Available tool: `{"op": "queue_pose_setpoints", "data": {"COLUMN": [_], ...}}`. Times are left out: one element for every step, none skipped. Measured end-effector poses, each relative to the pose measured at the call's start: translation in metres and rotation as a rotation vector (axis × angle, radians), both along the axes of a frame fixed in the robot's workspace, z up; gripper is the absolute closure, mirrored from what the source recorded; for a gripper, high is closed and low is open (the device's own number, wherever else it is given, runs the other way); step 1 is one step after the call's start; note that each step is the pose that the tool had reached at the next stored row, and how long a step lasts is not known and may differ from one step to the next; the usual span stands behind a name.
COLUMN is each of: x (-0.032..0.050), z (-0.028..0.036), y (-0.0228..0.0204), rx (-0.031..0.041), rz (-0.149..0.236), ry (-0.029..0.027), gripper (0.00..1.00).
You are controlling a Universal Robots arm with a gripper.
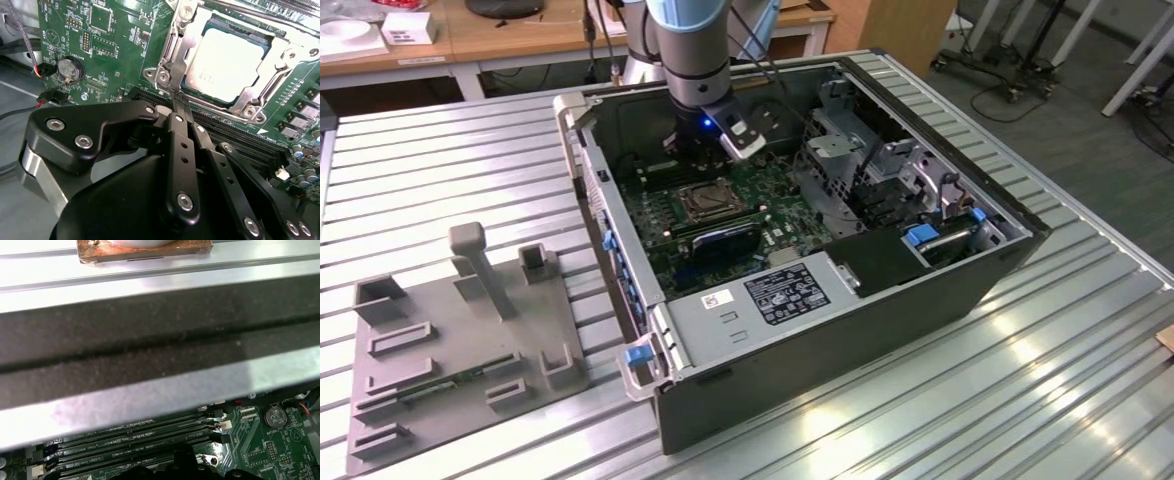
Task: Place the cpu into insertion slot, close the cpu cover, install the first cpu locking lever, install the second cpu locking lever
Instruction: 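Install the first cpu locking lever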
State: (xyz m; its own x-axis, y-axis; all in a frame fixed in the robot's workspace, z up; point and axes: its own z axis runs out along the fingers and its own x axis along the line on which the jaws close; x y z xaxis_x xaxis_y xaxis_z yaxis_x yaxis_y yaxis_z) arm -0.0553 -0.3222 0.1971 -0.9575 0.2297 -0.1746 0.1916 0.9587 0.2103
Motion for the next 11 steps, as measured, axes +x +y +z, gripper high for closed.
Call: {"op": "queue_pose_setpoints", "data": {"x": [0.0000, 0.0000, 0.0000, 0.0000, 0.0000, 0.0000, 0.0000, 0.0000, 0.0000, 0.0000, 0.0000], "z": [-0.0001, -0.0001, -0.0002, -0.0002, -0.0003, -0.0005, -0.0006, -0.0007, -0.0007, -0.0008, -0.0008], "y": [-0.0004, -0.0008, -0.0010, -0.0010, -0.0011, -0.0011, -0.0011, -0.0011, -0.0011, -0.0011, -0.0011], "rx": [0.0001, 0.0003, 0.0003, 0.0007, 0.0016, 0.0021, 0.0026, 0.0035, 0.0045, 0.0052, 0.0058], "rz": [0.000, 0.000, 0.000, 0.000, 0.000, 0.000, 0.000, 0.000, 0.001, 0.001, 0.001], "ry": [-0.0010, -0.0016, -0.0023, -0.0032, -0.0049, -0.0069, -0.0089, -0.0114, -0.0129, -0.0138, -0.0152], "gripper": [0.89, 0.89, 0.89, 0.89, 0.89, 0.89, 0.89, 0.89, 0.89, 0.89, 0.89]}}
